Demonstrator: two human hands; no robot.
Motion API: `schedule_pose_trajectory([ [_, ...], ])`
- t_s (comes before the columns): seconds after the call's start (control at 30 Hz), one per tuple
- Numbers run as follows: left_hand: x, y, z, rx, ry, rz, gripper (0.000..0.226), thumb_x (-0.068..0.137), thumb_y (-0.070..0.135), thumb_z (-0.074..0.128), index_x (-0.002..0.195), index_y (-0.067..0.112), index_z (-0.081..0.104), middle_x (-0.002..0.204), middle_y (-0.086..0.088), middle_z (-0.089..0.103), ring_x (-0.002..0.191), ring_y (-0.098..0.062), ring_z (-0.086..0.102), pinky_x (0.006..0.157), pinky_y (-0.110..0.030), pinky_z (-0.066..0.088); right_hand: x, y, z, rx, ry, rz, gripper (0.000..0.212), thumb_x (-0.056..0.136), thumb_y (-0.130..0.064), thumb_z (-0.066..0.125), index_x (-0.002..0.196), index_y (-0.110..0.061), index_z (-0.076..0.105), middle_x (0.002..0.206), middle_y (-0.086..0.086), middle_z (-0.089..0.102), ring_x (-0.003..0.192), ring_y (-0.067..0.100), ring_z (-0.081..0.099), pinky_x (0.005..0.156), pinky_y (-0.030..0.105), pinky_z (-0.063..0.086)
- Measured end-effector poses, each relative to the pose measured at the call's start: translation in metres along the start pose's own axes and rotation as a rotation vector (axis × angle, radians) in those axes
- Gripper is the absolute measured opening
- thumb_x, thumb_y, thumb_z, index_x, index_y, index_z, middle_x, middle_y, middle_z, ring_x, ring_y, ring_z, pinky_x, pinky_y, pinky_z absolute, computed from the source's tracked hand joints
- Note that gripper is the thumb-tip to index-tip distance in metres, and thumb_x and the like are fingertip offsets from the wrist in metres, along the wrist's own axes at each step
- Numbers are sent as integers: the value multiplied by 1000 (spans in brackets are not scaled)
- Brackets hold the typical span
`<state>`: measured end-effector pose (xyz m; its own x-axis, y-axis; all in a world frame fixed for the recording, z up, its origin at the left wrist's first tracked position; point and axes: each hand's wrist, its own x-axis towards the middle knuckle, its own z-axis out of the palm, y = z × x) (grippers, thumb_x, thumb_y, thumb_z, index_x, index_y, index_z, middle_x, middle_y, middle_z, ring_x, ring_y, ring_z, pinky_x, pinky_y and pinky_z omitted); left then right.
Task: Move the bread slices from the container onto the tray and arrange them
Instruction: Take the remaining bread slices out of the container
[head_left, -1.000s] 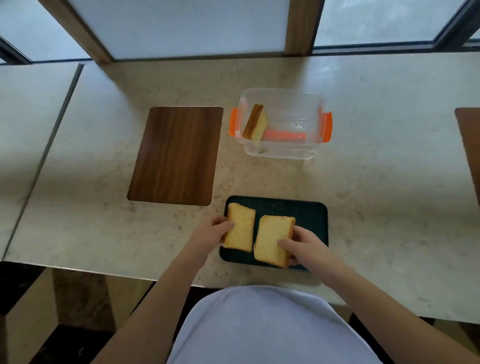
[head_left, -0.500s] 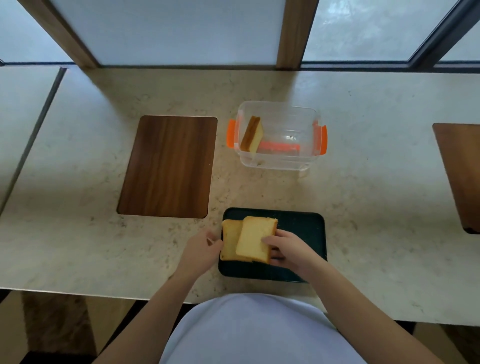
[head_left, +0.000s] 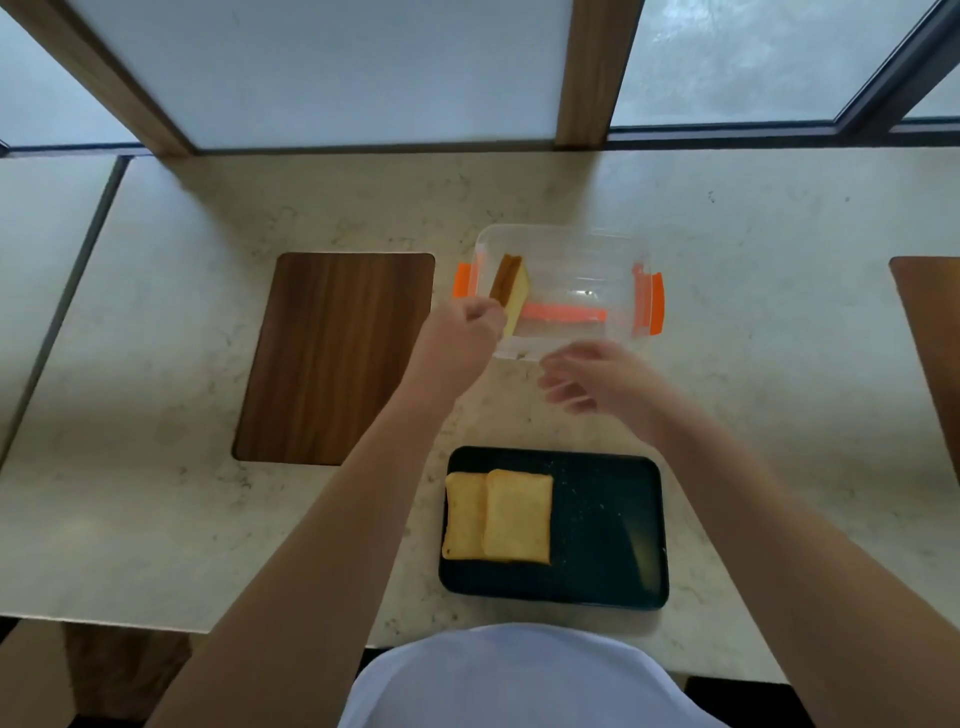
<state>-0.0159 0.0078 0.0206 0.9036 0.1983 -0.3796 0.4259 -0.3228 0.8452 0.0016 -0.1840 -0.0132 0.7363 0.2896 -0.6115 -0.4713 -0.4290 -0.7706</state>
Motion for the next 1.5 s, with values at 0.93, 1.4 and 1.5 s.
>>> schedule_pose_trajectory([
  [0.93,93,22,71,575,69,-100,68,93,4,56,150,0,19,128,-18,59,116,-31,59,94,-40,52,157,-22,4,48,159,280,43,86,-47,70,68,-8,65,62,6,68,58,21,61,59,30,52],
  [1.4,117,4,72,729,78,-60,62,95,10,52,149,0,23,131,-20,58,116,-34,58,90,-40,50,145,-24,-13,-1,85,313,40,84,-51,68,97,-13,69,90,5,76,79,20,73,65,31,58],
  [1.5,122,2,74,740,42,-68,63,94,13,55,147,0,25,128,-19,60,113,-34,60,83,-38,51,145,-22,-14,8,93,315,29,90,-38,66,98,-11,69,91,7,77,78,20,74,63,30,57],
])
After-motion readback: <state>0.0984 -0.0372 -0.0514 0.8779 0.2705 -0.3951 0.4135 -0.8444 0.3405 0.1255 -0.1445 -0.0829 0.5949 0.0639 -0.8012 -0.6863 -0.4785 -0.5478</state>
